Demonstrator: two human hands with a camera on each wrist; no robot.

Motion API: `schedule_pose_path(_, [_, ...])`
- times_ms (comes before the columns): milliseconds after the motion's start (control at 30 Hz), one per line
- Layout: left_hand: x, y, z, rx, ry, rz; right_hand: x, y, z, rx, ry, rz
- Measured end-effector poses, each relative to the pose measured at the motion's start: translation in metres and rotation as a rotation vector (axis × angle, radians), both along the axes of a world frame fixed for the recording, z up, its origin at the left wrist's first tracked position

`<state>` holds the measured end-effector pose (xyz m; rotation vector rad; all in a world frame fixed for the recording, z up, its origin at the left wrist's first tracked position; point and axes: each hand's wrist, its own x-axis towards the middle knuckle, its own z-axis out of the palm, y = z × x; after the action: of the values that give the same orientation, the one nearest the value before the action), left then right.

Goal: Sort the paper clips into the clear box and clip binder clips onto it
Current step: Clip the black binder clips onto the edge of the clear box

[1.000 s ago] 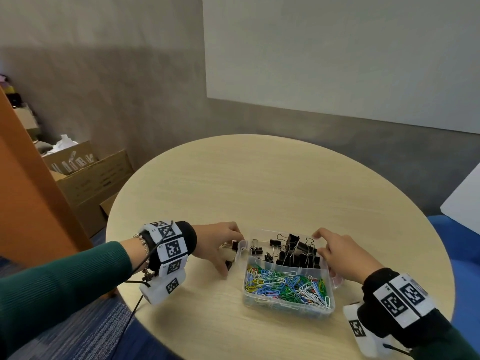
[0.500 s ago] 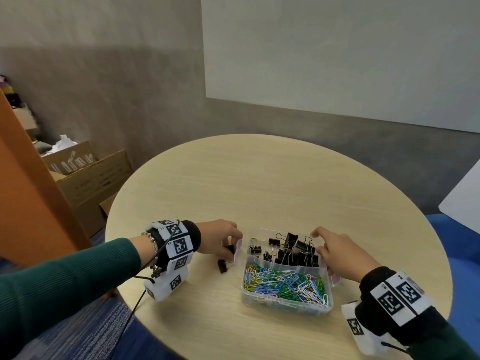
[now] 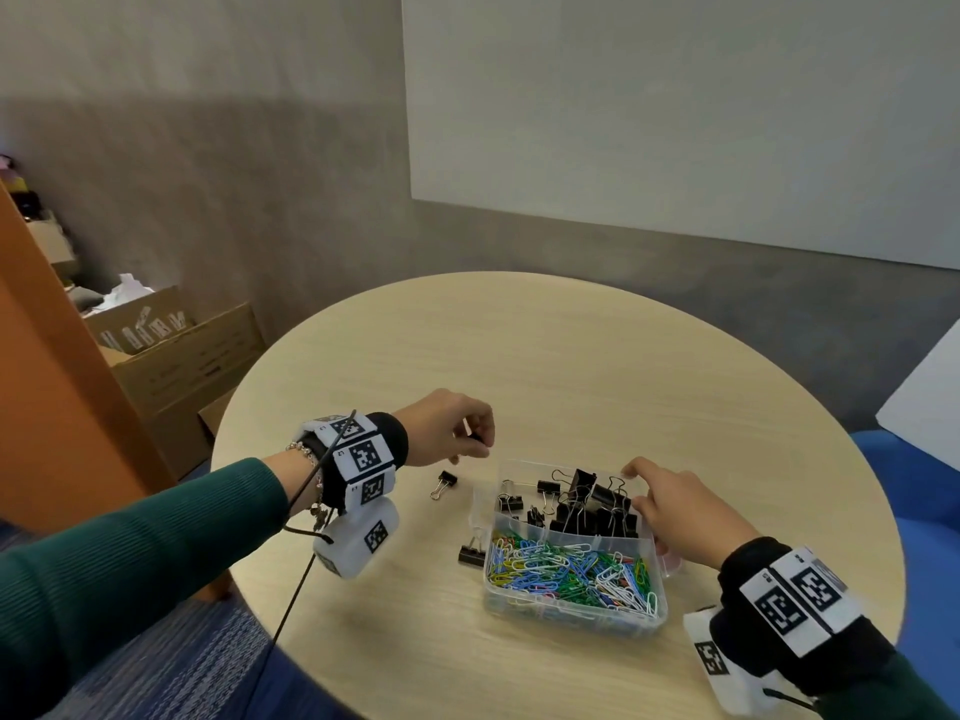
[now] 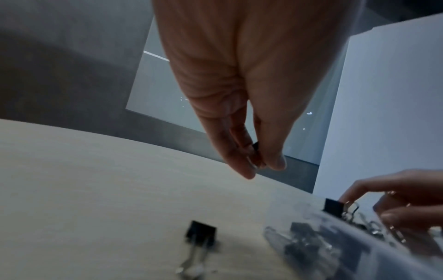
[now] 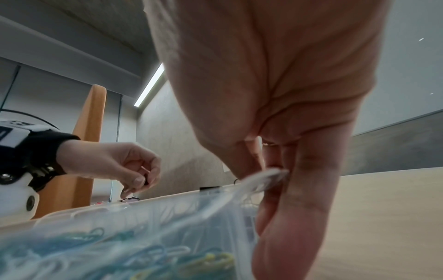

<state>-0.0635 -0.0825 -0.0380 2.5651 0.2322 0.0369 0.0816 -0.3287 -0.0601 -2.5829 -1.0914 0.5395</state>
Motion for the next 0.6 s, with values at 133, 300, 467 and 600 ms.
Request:
schedule_pose_path(133, [0.01, -0.017, 0.003, -0.185, -0.086, -0.029, 0.0, -0.001, 0.001, 0.005, 0.004, 0.001])
schedule_pose_path(300, [0.01, -0.019, 0.004, -0.306, -0.036, -0.098, 0.002, -0.001, 0.0, 0.011, 0.004, 0.005])
schedule_pose_path(467, [-0.005, -0.001, -0.004, -0.124, 0.004, 0.012, 0.002, -0.001, -0.001, 0.011, -0.012, 0.015])
schedule_pose_path(600, [-0.025, 0.006, -0.017, 0.187, 0.336, 0.074, 0.002, -0.002, -0.001, 0.01, -0.019, 0.024])
